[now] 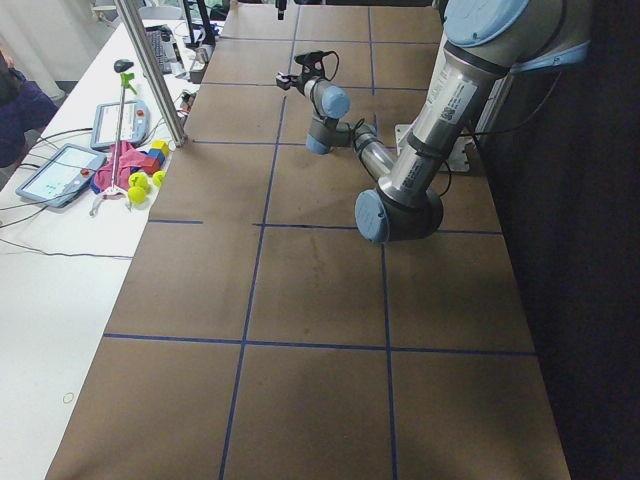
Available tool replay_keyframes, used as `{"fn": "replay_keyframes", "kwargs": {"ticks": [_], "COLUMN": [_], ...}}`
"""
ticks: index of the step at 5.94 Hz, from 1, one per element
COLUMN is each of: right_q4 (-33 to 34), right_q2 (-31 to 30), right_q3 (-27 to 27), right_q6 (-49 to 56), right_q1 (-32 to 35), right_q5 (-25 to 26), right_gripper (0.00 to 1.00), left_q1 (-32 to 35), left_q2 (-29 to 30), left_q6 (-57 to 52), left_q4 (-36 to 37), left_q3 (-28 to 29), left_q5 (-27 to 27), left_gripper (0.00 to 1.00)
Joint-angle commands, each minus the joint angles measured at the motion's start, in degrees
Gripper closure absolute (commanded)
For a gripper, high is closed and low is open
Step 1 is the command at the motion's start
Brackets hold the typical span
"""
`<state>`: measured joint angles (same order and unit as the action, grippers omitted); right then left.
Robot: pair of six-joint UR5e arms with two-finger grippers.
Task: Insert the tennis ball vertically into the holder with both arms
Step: 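Open both grippers and raise them away from the cup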
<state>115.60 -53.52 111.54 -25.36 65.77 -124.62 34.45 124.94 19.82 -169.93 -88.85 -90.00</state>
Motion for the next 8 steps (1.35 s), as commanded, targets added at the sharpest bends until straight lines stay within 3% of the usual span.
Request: {"fn": "replay_keyframes", "kwargs": {"ticks": [1, 4, 5, 6, 8], "right_q4": [-0.2, -0.55, -0.64, -0.55, -0.64], "right_q2": [-7.26, -17.38, -19.76, -22.3, -27.67], "right_q3": [-0.18, -3.95, -5.53, -5.72, -6.68], "right_q6": [15.87, 40.22, 46.91, 50.98, 53.57], "right_q1": [8.37, 19.27, 22.35, 24.65, 27.21], "right_q5": [-3.77, -5.53, -6.06, -6.33, -7.3], "right_gripper": [0.0, 0.0, 0.0, 0.0, 0.0], "left_q1": [5.69, 16.05, 20.96, 23.27, 27.33], "left_q2": [-0.13, -0.39, -0.22, -0.66, -7.14], "left_q6": [0.04, -2.58, -9.9, -10.06, -10.33], "left_q4": [19.0, 42.78, 52.58, 60.51, 68.01], "left_q3": [-5.25, -7.92, -7.84, -7.92, -6.78], "left_q5": [-8.04, -20.88, -26.05, -28.45, -28.65], "left_gripper": [0.01, 0.0, 0.0, 0.0, 0.0]}}
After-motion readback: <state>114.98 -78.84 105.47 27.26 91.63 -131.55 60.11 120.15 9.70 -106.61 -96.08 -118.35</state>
